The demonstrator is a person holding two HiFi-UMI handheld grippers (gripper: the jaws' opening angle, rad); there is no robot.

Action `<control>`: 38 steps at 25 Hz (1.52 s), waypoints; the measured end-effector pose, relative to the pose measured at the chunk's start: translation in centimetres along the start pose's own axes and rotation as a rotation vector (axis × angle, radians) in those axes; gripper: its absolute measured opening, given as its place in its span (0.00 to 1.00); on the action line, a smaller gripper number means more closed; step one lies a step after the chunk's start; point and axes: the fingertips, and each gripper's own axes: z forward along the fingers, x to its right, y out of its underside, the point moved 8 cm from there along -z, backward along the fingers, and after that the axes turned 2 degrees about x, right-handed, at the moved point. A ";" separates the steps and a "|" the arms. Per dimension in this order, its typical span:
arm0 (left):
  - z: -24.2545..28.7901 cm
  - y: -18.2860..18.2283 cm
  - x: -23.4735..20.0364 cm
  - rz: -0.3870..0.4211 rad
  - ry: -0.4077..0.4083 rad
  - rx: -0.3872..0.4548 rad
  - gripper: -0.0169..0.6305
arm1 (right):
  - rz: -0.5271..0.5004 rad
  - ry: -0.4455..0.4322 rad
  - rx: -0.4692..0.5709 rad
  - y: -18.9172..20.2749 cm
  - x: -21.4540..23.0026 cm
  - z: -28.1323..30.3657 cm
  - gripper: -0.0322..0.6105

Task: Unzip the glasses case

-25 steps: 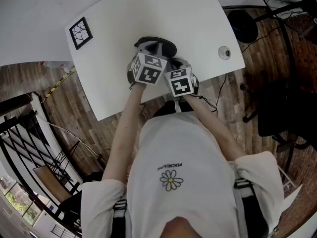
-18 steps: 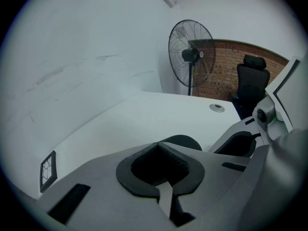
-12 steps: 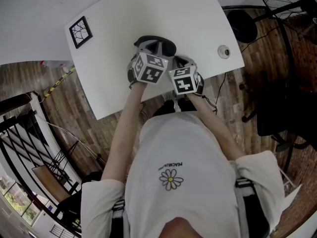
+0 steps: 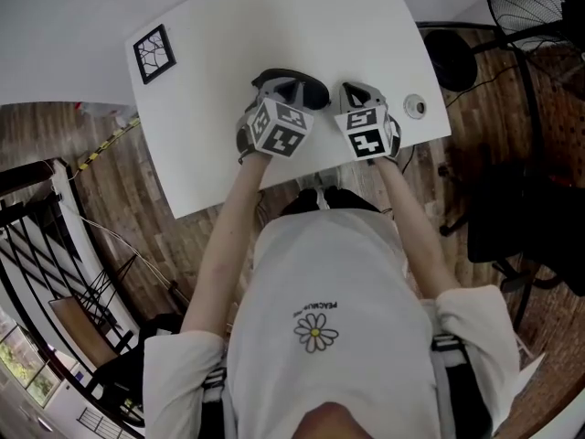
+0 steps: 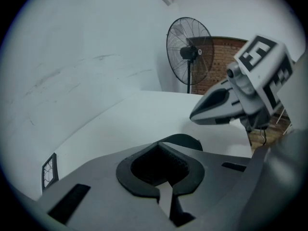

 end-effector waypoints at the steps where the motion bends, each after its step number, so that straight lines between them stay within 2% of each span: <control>1: 0.0 0.0 -0.1 -0.001 -0.004 0.002 0.05 | -0.006 -0.099 0.029 -0.7 0.7 0.0 0.06; 3: 0.0 0.1 -0.1 -0.003 -0.008 0.003 0.05 | -0.067 -0.289 0.036 -1.4 1.2 -0.3 0.06; 5: 0.0 0.1 0.0 -0.009 -0.008 0.005 0.05 | -0.166 -0.359 -0.039 -0.6 0.7 -0.2 0.06; 7: -0.1 0.2 0.1 -0.018 -0.011 0.009 0.05 | -0.215 -0.387 -0.115 0.9 -0.2 0.3 0.10; 9: -0.1 0.2 0.1 -0.023 -0.015 0.010 0.05 | -0.220 -0.427 -0.138 1.8 -1.3 0.6 0.24; 10: -0.2 0.2 0.1 -0.024 -0.017 0.010 0.05 | -0.229 -0.436 -0.133 2.0 -1.8 0.7 0.27; 14: -0.1 0.1 0.0 -0.024 -0.016 0.009 0.05 | -0.312 -0.418 -0.118 1.5 -2.5 2.0 0.26; 17: 0.0 0.0 0.0 -0.021 -0.014 0.010 0.05 | -0.419 -0.453 -0.139 0.8 -2.6 2.5 0.26; 19: -0.1 0.0 0.0 -0.019 -0.016 0.011 0.05 | -0.469 -0.488 -0.166 0.7 -2.6 2.6 0.21; 20: -0.1 0.0 0.0 -0.018 -0.016 0.011 0.05 | -0.492 -0.502 -0.178 0.7 -2.5 2.6 0.10; 21: -0.1 0.1 0.0 -0.018 -0.017 0.012 0.05 | -0.518 -0.508 -0.182 0.6 -2.4 2.5 0.09; 24: 0.0 0.1 0.0 -0.019 -0.019 0.013 0.05 | -0.570 -0.484 -0.177 0.5 -2.6 2.4 0.09; 31: 0.1 0.2 0.3 -0.014 -0.023 0.022 0.05 | -0.599 -0.338 -0.193 1.1 -2.9 0.8 0.06; 38: 0.2 0.2 0.2 -0.016 -0.021 0.023 0.05 | -0.566 -0.332 -0.219 1.1 -2.8 1.5 0.06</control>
